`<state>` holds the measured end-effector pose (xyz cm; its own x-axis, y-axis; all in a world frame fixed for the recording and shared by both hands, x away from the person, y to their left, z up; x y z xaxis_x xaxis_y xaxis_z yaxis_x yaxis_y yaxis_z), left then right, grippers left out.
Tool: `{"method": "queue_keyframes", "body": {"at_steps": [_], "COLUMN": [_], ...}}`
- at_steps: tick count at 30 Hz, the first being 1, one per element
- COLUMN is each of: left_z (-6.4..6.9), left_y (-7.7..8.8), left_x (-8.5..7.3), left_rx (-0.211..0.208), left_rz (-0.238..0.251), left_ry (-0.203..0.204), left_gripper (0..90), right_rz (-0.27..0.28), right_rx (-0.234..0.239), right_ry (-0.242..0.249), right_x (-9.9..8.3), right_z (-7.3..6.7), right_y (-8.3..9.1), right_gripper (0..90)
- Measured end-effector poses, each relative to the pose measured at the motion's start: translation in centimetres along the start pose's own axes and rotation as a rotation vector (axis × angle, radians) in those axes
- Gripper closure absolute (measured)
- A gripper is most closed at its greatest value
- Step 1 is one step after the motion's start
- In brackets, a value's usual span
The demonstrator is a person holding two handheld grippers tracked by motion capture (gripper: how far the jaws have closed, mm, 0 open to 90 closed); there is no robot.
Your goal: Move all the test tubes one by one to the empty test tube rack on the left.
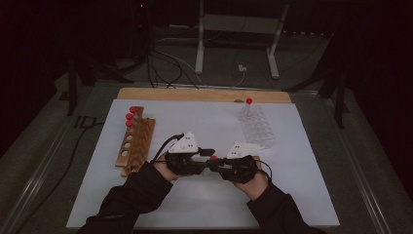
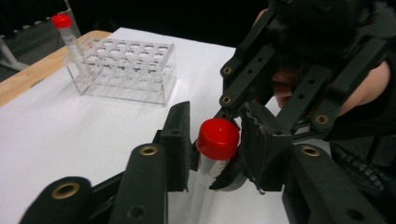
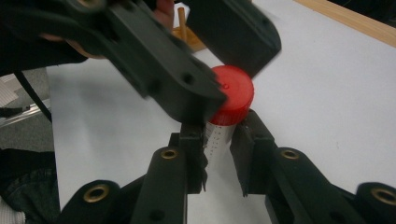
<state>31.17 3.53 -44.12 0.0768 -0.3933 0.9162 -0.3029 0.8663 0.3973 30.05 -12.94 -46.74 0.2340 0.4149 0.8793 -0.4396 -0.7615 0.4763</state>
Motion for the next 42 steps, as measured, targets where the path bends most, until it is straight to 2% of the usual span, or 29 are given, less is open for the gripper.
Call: {"method": "queue_keyframes", "body": {"at_steps": [4, 11, 16, 18, 23, 26, 31, 35, 38, 41, 42], "left_z": [0.0, -0.1, -0.3, -0.5, -1.2, -1.6, -2.6, -3.5, -4.1, -4.7, -4.9], "left_y": [-0.2, -0.1, 0.0, 0.2, 1.2, 2.0, 3.7, 5.2, 6.3, 7.4, 7.6], "left_x": [0.0, 0.1, 0.2, 0.3, 0.4, 0.5, 0.5, 0.6, 0.6, 0.6, 0.6], "left_rx": [-0.007, -0.008, 0.010, 0.019, 0.060, 0.088, 0.138, 0.181, 0.214, 0.244, 0.252], "left_rz": [-0.005, -0.015, -0.007, -0.004, 0.008, 0.011, 0.023, 0.042, 0.057, 0.066, 0.070], "left_ry": [0.000, -0.010, -0.007, -0.004, 0.014, 0.010, 0.024, 0.040, 0.049, 0.062, 0.065], "left_gripper": [70.2, 71.7, 71.9, 72.0, 72.0, 72.0, 72.1, 72.1, 72.1, 72.1, 72.1], "right_rz": [-0.001, -0.002, 0.008, 0.010, 0.043, 0.062, 0.085, 0.094, 0.097, 0.098, 0.101], "right_rx": [-0.002, -0.001, -0.006, -0.013, -0.023, -0.033, -0.055, -0.067, -0.074, -0.071, -0.053], "right_ry": [-0.003, -0.006, -0.011, -0.006, -0.032, -0.038, -0.056, -0.070, -0.082, -0.089, -0.090], "right_x": [0.0, 0.0, 0.1, 0.1, 0.2, 0.3, 0.5, 0.6, 0.6, 0.6, 0.5], "right_z": [0.0, 0.1, 0.2, 0.3, 0.8, 1.0, 1.2, 1.3, 1.5, 1.6, 1.6], "right_y": [0.0, 0.0, 0.0, 0.1, 0.8, 1.3, 1.8, 2.0, 2.0, 2.0, 2.0], "right_gripper": [75.2, 75.1, 73.4, 68.6, 56.0, 47.5, 33.8, 19.5, 14.6, 8.3, 3.6]}}
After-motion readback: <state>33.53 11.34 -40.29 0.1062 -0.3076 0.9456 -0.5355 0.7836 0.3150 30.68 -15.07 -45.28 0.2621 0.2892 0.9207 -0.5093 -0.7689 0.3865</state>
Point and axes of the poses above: each handheld gripper's, and its own axes: y roughly backward along the jaws, x roughly out of its top, z roughly to its right, the point moved 3 cm from there along -y, roughly forward along the jaws, and after that the axes turned 3 degrees about z, right-handed, at the moved point
